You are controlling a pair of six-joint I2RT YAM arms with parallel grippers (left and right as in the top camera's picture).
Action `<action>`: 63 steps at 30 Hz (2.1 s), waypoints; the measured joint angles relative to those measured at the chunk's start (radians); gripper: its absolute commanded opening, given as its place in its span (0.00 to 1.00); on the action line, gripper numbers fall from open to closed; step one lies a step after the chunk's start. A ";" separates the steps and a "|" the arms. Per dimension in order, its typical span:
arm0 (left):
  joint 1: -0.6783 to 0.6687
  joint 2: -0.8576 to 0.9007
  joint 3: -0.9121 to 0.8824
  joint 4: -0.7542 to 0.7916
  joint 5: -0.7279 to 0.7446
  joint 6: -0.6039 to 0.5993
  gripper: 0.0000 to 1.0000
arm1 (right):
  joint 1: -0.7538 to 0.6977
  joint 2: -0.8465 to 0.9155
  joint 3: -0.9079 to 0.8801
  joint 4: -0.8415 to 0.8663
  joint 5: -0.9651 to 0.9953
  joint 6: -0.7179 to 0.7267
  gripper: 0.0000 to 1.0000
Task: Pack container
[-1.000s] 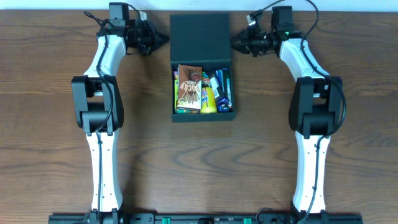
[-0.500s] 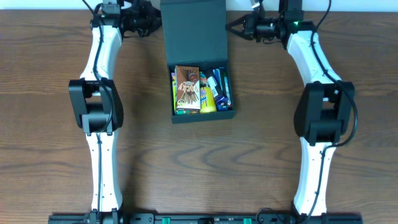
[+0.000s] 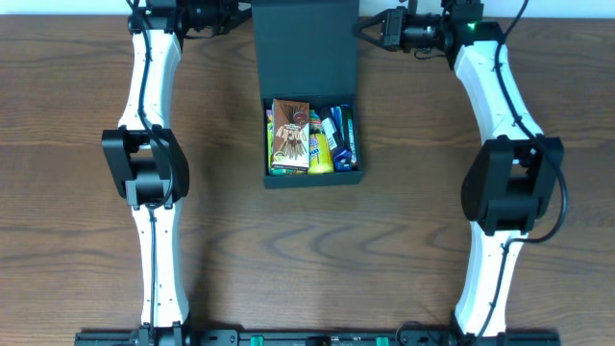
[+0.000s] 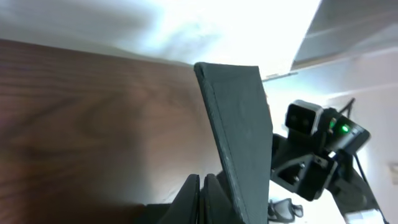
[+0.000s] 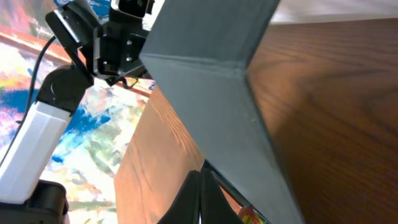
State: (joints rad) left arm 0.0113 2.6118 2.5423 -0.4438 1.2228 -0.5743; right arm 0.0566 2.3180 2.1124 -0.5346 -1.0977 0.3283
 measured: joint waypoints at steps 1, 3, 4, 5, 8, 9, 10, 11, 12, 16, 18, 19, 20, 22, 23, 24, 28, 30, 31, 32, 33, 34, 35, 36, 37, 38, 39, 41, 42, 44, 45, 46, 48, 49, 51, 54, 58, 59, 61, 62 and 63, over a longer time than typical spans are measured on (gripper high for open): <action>0.000 0.000 0.000 0.000 0.011 0.000 0.06 | 0.000 -0.001 0.000 -0.008 0.006 -0.008 0.02; 0.000 0.000 0.000 0.000 0.031 0.001 0.06 | -0.002 -0.008 0.000 -0.032 0.024 -0.032 0.01; 0.000 0.000 0.000 0.000 0.038 0.003 0.06 | -0.004 -0.014 0.000 -0.040 0.032 -0.047 0.01; 0.000 0.000 0.000 0.000 0.044 0.003 0.06 | -0.008 -0.024 0.000 -0.046 0.039 -0.061 0.01; 0.000 0.000 0.000 0.000 0.055 0.007 0.06 | -0.032 -0.066 0.000 -0.068 0.072 -0.101 0.01; 0.000 0.000 0.000 0.000 0.058 0.008 0.06 | -0.043 -0.088 0.000 -0.084 0.098 -0.110 0.01; -0.001 0.000 0.000 0.000 0.058 0.011 0.06 | -0.056 -0.113 0.000 -0.098 0.126 -0.118 0.01; -0.001 0.000 0.000 0.000 0.061 0.016 0.06 | -0.069 -0.137 0.000 -0.111 0.158 -0.124 0.01; -0.001 0.000 0.000 0.000 0.062 0.023 0.06 | -0.079 -0.156 0.002 -0.124 0.188 -0.128 0.01; -0.001 0.000 0.000 0.000 0.075 0.032 0.06 | -0.108 -0.193 0.014 -0.182 0.288 -0.131 0.01; -0.002 -0.001 0.000 0.000 0.080 0.033 0.06 | -0.109 -0.190 0.015 -0.204 0.315 -0.131 0.01; -0.003 -0.001 0.000 0.000 0.082 0.033 0.06 | -0.109 -0.184 0.015 -0.210 0.324 -0.131 0.01; -0.005 -0.001 0.000 0.000 0.084 0.034 0.06 | -0.108 -0.171 0.015 -0.211 0.336 -0.131 0.01; -0.014 -0.003 0.000 0.000 0.090 0.043 0.06 | -0.104 -0.149 0.015 -0.209 0.345 -0.131 0.01; -0.020 -0.005 0.000 -0.002 0.096 0.048 0.06 | -0.102 -0.132 0.015 -0.206 0.349 -0.130 0.01; -0.026 -0.008 0.000 -0.003 0.100 0.052 0.06 | -0.100 -0.116 0.015 -0.197 0.349 -0.127 0.01; -0.060 -0.030 0.000 -0.027 0.114 0.066 0.06 | -0.094 -0.038 0.015 -0.130 0.313 -0.104 0.01; -0.073 -0.047 0.000 -0.060 0.117 0.088 0.06 | -0.092 -0.008 0.014 -0.092 0.280 -0.092 0.01; -0.077 -0.056 0.000 -0.078 0.117 0.101 0.06 | -0.091 0.008 0.014 -0.069 0.259 -0.086 0.01; -0.080 -0.064 0.000 -0.103 0.119 0.116 0.06 | -0.090 0.016 0.014 -0.055 0.245 -0.082 0.01; -0.082 -0.077 0.000 -0.138 0.120 0.137 0.06 | -0.087 0.025 0.014 -0.041 0.226 -0.079 0.01; -0.082 -0.089 0.000 -0.173 0.119 0.159 0.06 | -0.083 0.030 0.014 -0.031 0.213 -0.076 0.01; -0.082 -0.100 0.001 -0.213 0.112 0.182 0.06 | -0.079 0.032 0.014 -0.027 0.201 -0.075 0.01; -0.082 -0.116 0.001 -0.267 0.101 0.214 0.06 | -0.073 0.032 0.014 -0.024 0.185 -0.076 0.01; -0.081 -0.129 0.002 -0.309 0.089 0.243 0.06 | -0.068 0.032 0.014 -0.020 0.169 -0.077 0.01; -0.080 -0.142 0.002 -0.349 0.074 0.270 0.06 | -0.060 0.032 0.014 -0.019 0.145 -0.078 0.01; -0.080 -0.156 0.003 -0.397 0.055 0.304 0.06 | -0.056 0.032 0.014 -0.018 0.125 -0.080 0.01; -0.080 -0.181 0.004 -0.472 0.013 0.364 0.06 | -0.047 0.032 0.014 -0.023 0.082 -0.082 0.01; -0.080 -0.195 0.005 -0.512 -0.015 0.397 0.06 | -0.043 0.032 0.014 -0.028 0.059 -0.084 0.01; -0.080 -0.215 0.005 -0.566 -0.056 0.447 0.06 | -0.038 0.032 0.014 -0.035 0.015 -0.086 0.01; -0.080 -0.224 0.005 -0.592 -0.079 0.473 0.06 | -0.037 0.032 0.014 -0.042 -0.001 -0.087 0.01; -0.080 -0.235 0.005 -0.615 -0.105 0.499 0.06 | -0.037 0.032 0.014 -0.052 -0.016 -0.088 0.01; -0.080 -0.247 0.005 -0.653 -0.148 0.533 0.06 | -0.037 0.032 0.014 -0.068 -0.032 -0.090 0.02; -0.080 -0.252 0.005 -0.668 -0.168 0.547 0.06 | -0.037 0.032 0.014 -0.076 -0.037 -0.092 0.01; -0.080 -0.258 0.005 -0.696 -0.212 0.568 0.06 | -0.038 0.032 0.014 -0.104 -0.038 -0.100 0.01; -0.080 -0.261 0.005 -0.743 -0.277 0.593 0.06 | -0.037 0.032 0.014 -0.215 -0.003 -0.124 0.02; -0.080 -0.261 0.005 -0.848 -0.385 0.640 0.06 | -0.032 0.030 0.014 -0.405 0.126 -0.184 0.01; -0.080 -0.261 0.005 -0.866 -0.404 0.654 0.06 | -0.029 0.029 0.014 -0.457 0.169 -0.205 0.01; -0.081 -0.261 0.005 -0.914 -0.453 0.687 0.06 | -0.020 0.020 0.013 -0.529 0.248 -0.243 0.02; -0.081 -0.261 0.005 -0.933 -0.474 0.702 0.06 | -0.013 0.010 0.013 -0.560 0.289 -0.259 0.02; -0.081 -0.261 0.005 -0.950 -0.496 0.715 0.06 | -0.007 0.000 0.013 -0.584 0.322 -0.274 0.02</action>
State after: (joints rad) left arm -0.0696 2.3505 2.5477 -1.3941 0.7273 0.1402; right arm 0.0498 2.3180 2.1250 -1.1183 -0.7753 0.0547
